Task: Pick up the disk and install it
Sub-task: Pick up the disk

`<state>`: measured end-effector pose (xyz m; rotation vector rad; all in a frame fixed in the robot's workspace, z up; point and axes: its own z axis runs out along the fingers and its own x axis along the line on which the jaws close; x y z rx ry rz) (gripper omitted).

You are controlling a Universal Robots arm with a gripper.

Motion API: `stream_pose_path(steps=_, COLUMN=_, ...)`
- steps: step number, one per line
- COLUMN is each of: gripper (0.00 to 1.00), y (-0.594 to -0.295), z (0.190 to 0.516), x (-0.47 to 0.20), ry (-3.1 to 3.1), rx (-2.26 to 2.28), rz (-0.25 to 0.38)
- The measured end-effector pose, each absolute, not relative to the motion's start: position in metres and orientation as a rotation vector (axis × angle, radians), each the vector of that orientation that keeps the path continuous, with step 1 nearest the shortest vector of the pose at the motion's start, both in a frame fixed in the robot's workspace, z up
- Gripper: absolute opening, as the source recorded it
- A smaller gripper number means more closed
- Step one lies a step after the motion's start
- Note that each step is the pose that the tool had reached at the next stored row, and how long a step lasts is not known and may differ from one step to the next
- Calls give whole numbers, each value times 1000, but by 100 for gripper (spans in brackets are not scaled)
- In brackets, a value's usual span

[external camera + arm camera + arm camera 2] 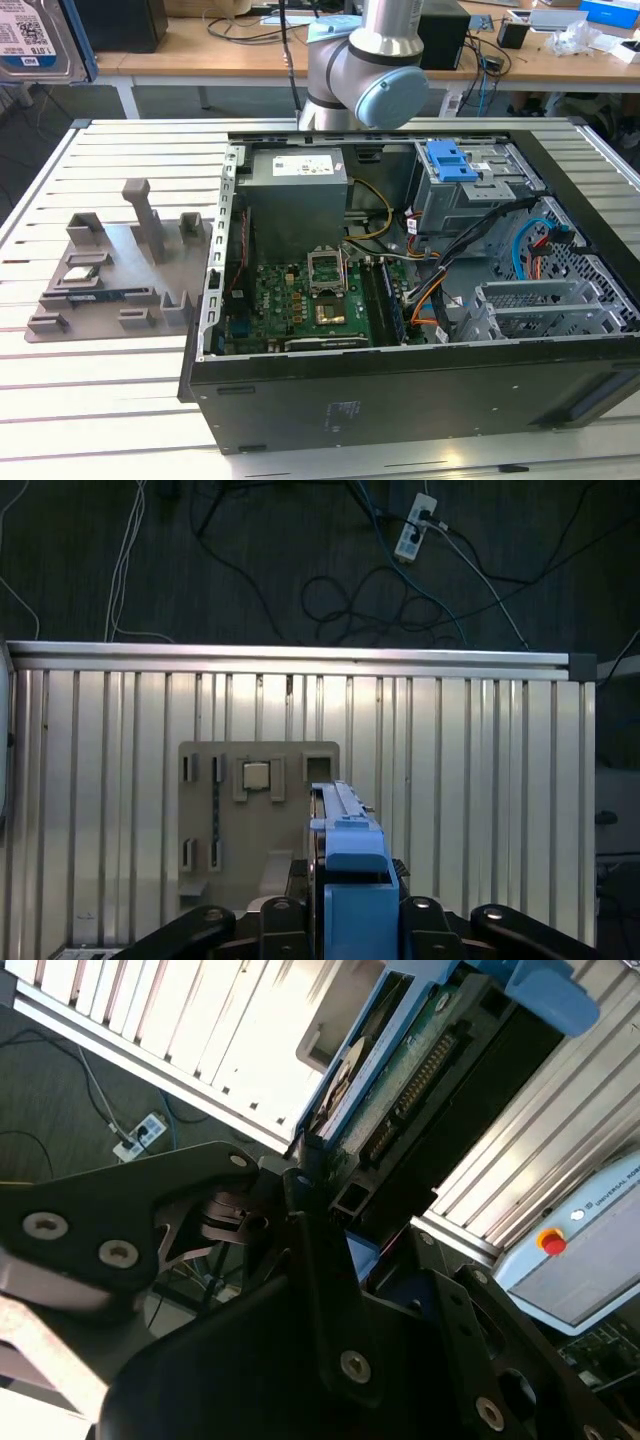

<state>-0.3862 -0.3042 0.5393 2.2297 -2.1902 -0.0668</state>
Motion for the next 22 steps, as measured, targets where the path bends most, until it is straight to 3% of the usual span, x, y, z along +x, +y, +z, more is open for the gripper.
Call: stream_pose_path(steps=22, gripper=37, y=-306, z=539, x=-282, ry=-2183, rx=2222, rz=-83)
